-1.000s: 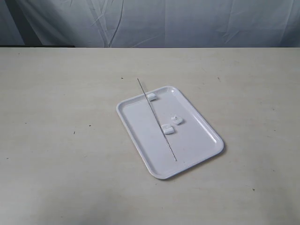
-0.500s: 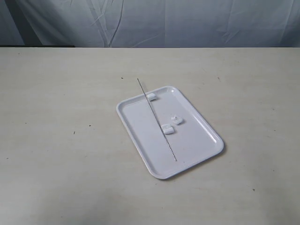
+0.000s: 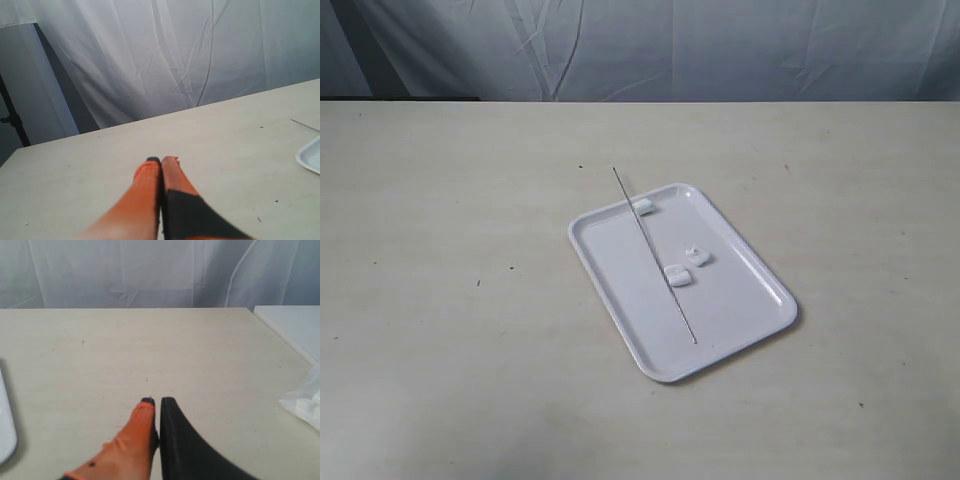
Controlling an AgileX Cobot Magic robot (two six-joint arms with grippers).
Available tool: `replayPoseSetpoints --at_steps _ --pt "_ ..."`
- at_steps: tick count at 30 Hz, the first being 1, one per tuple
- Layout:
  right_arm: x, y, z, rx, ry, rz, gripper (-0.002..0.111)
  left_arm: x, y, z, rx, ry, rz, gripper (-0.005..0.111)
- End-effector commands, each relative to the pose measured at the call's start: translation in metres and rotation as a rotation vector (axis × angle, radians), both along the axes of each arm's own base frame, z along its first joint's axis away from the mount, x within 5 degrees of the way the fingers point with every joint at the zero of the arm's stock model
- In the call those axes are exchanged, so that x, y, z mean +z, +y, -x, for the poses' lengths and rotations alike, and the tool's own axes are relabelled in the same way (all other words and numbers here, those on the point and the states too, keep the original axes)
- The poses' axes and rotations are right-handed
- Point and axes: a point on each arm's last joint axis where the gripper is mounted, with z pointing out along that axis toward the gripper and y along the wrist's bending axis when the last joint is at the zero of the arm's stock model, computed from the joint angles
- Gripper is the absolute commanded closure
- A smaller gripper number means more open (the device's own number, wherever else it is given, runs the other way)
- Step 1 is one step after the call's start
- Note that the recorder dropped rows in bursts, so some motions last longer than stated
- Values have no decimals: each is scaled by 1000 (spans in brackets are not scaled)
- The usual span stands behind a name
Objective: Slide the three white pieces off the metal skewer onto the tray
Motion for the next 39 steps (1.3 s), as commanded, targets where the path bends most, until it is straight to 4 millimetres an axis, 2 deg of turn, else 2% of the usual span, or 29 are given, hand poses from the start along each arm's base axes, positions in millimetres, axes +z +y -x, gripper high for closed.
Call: replayPoseSetpoints --at_steps 1,18,22,26,31,36,39 --pt "1 0 0 1 -11 22 103 -1 0 1 -2 -3 2 107" --pt "1 0 0 0 -11 20 103 0 2 1 23 -9 6 107" --pt "1 0 0 -1 -6 20 103 0 1 1 14 -9 -38 107" --pt "1 0 0 -1 -6 20 103 -4 0 1 7 42 173 107" --pt "1 0 0 -1 -7 18 103 -21 -1 4 32 241 284 107" --pt "1 0 0 -1 -7 18 103 -20 2 4 41 220 87 107" --pt "1 0 0 -1 -7 18 103 -21 3 4 43 223 70 107"
